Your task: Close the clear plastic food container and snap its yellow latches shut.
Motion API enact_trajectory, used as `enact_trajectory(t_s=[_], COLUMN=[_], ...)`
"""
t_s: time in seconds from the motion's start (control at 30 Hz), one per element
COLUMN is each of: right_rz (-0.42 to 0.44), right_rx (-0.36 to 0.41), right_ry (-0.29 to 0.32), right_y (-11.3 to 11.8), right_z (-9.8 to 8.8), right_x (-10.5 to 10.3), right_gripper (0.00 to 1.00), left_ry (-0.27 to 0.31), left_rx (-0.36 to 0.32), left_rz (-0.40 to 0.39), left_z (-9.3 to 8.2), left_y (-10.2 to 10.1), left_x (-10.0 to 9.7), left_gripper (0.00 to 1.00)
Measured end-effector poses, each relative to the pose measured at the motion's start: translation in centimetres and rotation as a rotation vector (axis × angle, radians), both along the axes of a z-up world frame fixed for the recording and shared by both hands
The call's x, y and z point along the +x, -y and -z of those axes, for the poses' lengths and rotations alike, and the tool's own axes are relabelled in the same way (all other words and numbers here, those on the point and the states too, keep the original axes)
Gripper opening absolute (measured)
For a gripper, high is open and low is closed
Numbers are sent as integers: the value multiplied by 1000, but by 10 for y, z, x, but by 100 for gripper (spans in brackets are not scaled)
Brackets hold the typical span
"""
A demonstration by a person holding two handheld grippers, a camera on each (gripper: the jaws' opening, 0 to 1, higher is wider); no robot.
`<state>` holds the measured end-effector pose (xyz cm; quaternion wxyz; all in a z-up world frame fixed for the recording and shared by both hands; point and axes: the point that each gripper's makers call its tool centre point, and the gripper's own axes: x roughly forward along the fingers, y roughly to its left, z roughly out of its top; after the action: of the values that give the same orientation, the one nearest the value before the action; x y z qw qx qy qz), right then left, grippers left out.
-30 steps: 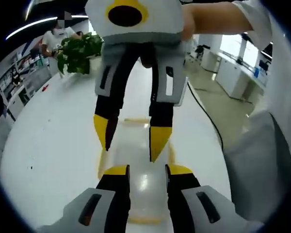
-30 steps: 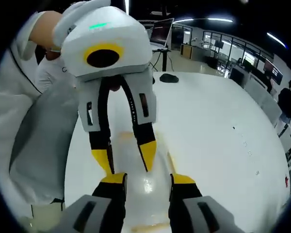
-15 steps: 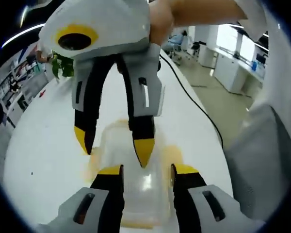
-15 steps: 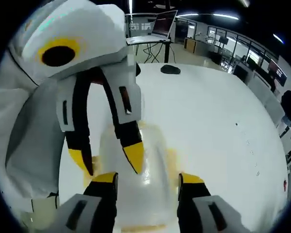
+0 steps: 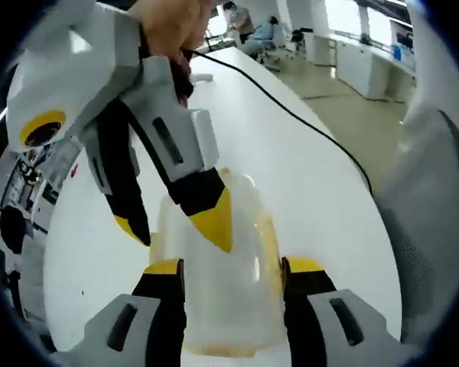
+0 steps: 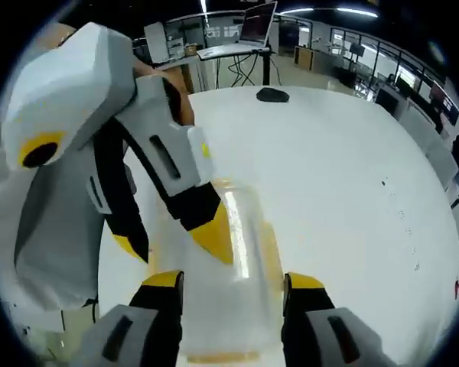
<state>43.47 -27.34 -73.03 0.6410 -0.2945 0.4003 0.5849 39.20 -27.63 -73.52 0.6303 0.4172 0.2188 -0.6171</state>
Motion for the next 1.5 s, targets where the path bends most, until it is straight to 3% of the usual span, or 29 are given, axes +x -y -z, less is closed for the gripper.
enact_trajectory(t_s=[0.17, 0.33, 0.43, 0.57, 0.97, 1.03, 1.07, 1.1, 1.27, 1.5], right_rz=[-56, -92, -97, -102, -184, -186, -152, -186, -188, -182], right_rx=[-6, -16, -31, -61, -138, -153, -175, -166, -157, -144], right_ry=[-1, -48, -80, -119, -260, -280, -322, -322, -317, -283], right_y=[-2, -4, -4, -4, -8, -7, -4, -4, -4, -5], right_z=[-1, 3, 5, 7, 15, 16, 18, 19, 17, 17], right_x=[0, 1, 3, 3, 0, 0, -4, -3, -5, -7], right_gripper=[50, 51, 51, 52, 50, 48, 47, 46, 46, 47], left_ry=[-63, -100, -87, -23, -36, -44, -50, -42, -45, -6], left_rx=[-32, -34, -25, 13, 28, 27, 27, 31, 28, 36], left_rz=[-12, -18, -8, 8, 6, -1, -2, 14, 5, -19], left_z=[-6, -6, -6, -2, -3, -3, -3, -1, -2, 1], left_y=[3, 3, 3, 3, 2, 2, 2, 2, 2, 4], left_x=[1, 3, 2, 1, 2, 3, 2, 1, 1, -1], left_gripper=[45, 43, 43, 44, 43, 43, 43, 43, 43, 43])
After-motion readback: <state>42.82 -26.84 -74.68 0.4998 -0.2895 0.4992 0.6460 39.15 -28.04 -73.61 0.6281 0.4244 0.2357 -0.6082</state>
